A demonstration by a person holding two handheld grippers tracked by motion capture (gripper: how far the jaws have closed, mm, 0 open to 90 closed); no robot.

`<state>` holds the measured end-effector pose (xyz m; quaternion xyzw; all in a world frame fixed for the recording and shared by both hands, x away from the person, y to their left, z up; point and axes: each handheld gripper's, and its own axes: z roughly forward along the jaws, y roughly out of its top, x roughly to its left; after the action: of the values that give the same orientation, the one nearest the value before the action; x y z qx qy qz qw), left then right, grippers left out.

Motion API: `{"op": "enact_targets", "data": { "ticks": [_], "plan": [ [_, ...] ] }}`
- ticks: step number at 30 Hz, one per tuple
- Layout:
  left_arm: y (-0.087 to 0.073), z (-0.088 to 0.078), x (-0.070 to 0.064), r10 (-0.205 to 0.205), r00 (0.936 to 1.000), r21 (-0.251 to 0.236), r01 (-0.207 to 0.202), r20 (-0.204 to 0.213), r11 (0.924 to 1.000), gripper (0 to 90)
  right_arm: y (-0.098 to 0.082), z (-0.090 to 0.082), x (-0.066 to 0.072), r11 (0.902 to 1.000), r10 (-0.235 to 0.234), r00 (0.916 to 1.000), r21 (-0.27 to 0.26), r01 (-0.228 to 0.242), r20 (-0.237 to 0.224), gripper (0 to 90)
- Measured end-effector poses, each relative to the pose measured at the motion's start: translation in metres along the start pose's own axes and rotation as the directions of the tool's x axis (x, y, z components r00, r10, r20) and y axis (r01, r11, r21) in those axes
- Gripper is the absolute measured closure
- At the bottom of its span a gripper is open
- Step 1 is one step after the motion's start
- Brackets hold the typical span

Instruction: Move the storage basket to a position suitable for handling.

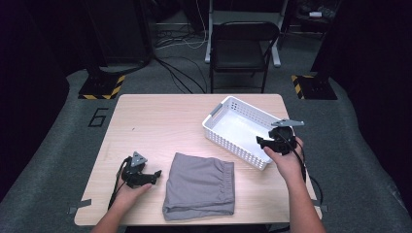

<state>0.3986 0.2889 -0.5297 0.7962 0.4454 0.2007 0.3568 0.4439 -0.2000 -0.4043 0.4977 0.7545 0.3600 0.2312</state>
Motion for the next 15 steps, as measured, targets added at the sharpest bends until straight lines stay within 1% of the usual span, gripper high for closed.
{"op": "enact_targets", "data": {
  "ticks": [1, 2, 3, 4, 5, 7, 9, 11, 12, 14, 15],
  "plan": [
    [0.0, 0.0, 0.0, 0.002, 1.0, 0.001, -0.002, 0.0, 1.0, 16.0, -0.001, -0.001, -0.001, 1.0, 0.008, 0.9999, 0.002, -0.008, 0.011, 42.3],
    [0.0, 0.0, 0.0, 0.001, 1.0, 0.001, -0.001, 0.0, 1.0, 16.0, -0.002, -0.001, -0.003, 0.9999, 0.01, 0.9999, 0.0, -0.01, 0.013, 42.2],
    [0.0, 0.0, 0.0, 0.0, 1.0, 0.0, 0.0, 0.0, 1.0, 16.0, -0.005, 0.0, -0.005, 0.9997, 0.024, 0.9992, 0.006, -0.025, 0.031, 41.4],
    [0.0, 0.0, 0.0, 0.001, 1.0, 0.001, -0.001, 0.0, 1.0, 16.0, -0.005, 0.0, -0.005, 0.9997, 0.024, 0.9992, 0.006, -0.025, 0.031, 41.4],
    [0.0, 0.0, 0.0, 0.0, 1.0, 0.0, 0.0, 0.0, 1.0, 16.0, -0.006, 0.0, -0.006, 0.9996, 0.022, 0.9989, 0.015, -0.023, 0.042, 41.0],
    [0.0, 0.0, 0.0, 0.0, 1.0, 0.0, 0.0, 0.0, 1.0, 16.0, -0.01, 0.003, -0.009, 0.999, 0.024, 0.9967, 0.034, -0.027, 0.077, 39.6],
    [0.0, 0.0, 0.0, 0.0, 1.0, 0.0, 0.0, 0.0, 1.0, 16.0, -0.014, 0.005, -0.013, 0.998, 0.042, 0.995, 0.044, -0.046, 0.09, 37.7],
    [0.0, 0.0, 0.0, 0.0, 1.0, 0.0, 0.0, 0.0, 1.0, 16.0, -0.017, 0.007, -0.015, 0.9956, 0.07, 0.9924, 0.056, -0.076, 0.102, 34.4],
    [0.0, 0.0, 0.0, 0.001, 1.0, 0.001, -0.001, 0.0, 1.0, 16.0, -0.021, 0.008, -0.019, 0.9945, 0.086, 0.9902, 0.05, -0.092, 0.11, 31.3],
    [0.0, 0.0, 0.0, 0.001, 1.0, 0.001, -0.001, 0.0, 1.0, 16.0, -0.022, 0.008, -0.021, 0.9941, 0.092, 0.9891, 0.046, -0.098, 0.115, 30.3],
    [0.0, 0.0, 0.0, 0.001, 1.0, 0.001, -0.001, 0.0, 1.0, 16.0, -0.023, 0.008, -0.022, 0.9922, 0.108, 0.9875, 0.048, -0.114, 0.114, 29.6]
  ]
}}
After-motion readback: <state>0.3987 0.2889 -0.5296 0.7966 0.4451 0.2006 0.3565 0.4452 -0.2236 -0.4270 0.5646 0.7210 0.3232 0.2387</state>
